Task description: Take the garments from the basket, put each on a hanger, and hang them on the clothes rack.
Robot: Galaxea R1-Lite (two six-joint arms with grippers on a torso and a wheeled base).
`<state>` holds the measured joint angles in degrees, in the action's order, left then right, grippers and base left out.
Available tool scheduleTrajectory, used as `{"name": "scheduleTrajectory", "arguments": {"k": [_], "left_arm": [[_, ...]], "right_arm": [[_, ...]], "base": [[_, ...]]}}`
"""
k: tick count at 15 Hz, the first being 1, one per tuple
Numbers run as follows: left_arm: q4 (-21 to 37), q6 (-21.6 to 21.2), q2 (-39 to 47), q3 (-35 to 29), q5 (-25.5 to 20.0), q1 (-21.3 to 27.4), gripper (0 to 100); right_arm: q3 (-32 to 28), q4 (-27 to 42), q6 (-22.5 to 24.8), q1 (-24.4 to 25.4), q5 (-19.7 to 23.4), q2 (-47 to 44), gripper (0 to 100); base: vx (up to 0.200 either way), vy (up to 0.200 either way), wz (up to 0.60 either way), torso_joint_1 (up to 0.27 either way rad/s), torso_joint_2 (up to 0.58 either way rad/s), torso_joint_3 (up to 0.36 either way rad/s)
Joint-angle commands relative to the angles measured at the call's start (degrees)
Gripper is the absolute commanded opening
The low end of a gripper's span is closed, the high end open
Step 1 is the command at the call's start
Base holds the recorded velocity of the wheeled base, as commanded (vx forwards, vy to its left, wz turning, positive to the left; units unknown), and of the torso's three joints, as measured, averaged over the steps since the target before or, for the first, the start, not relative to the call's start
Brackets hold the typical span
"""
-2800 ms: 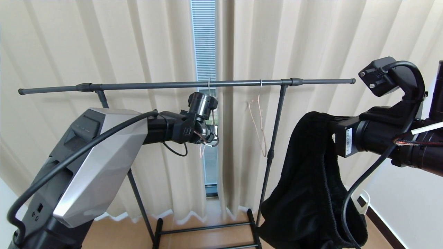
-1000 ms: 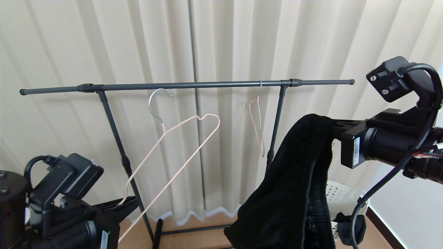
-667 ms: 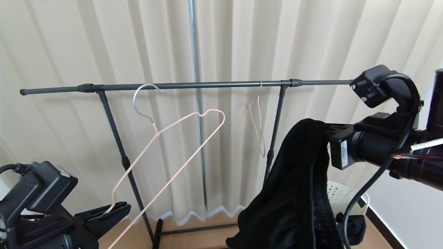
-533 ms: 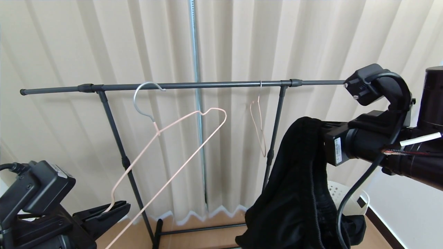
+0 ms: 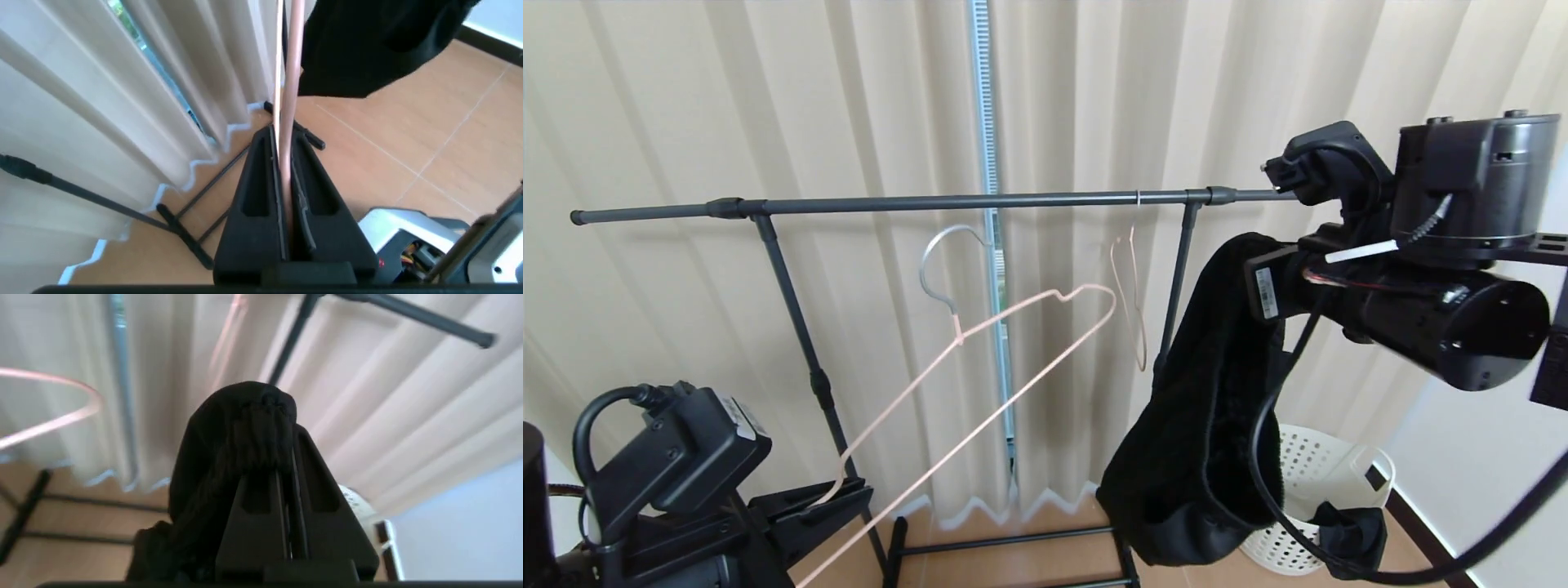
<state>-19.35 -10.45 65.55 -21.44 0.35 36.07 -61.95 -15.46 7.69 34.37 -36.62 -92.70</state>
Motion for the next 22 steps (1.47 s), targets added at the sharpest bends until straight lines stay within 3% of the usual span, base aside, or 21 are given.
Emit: {"name": "scheduleTrajectory", "arguments": {"k": [1, 5, 10, 15, 18, 22], "left_arm": [[-1.75, -0.28, 1.60, 2.81, -0.09, 0.05, 0], [-3.59, -0.28, 3.45, 5.89, -4.84, 1.37, 0], [-5.18, 0.34, 3.97, 7.03, -4.84, 6.82, 0], [-7.55, 1.31, 4.15, 7.12, -4.92, 6.82, 0], [-9.75, 4.65, 4.15, 7.03, -4.92, 6.55, 0], [-9.83, 4.73, 4.50, 6.94, -5.01, 6.73, 0]], "right_arm": [[-2.03, -0.80, -0.31, 0.00, -3.02, -6.09, 0], [-1.06, -7.13, -0.57, 0.35, -4.69, -9.34, 0], [-0.98, -8.54, -0.66, 1.76, -7.24, -9.52, 0], [-0.98, -10.03, -0.66, 2.02, -8.73, -11.10, 0], [-1.06, -11.52, -0.66, 2.11, -9.35, -12.33, 0], [-1.33, -11.79, -0.66, 2.29, -9.96, -13.56, 0]], "base": [[0.000, 0.000, 0.00, 0.000, 0.00, 0.000], [0.000, 0.000, 0.00, 0.000, 0.00, 0.000], [0.000, 0.000, 0.00, 0.000, 0.00, 0.000], [0.000, 0.000, 0.00, 0.000, 0.00, 0.000], [0.000, 0.000, 0.00, 0.000, 0.00, 0.000], [0.000, 0.000, 0.00, 0.000, 0.00, 0.000]]}}
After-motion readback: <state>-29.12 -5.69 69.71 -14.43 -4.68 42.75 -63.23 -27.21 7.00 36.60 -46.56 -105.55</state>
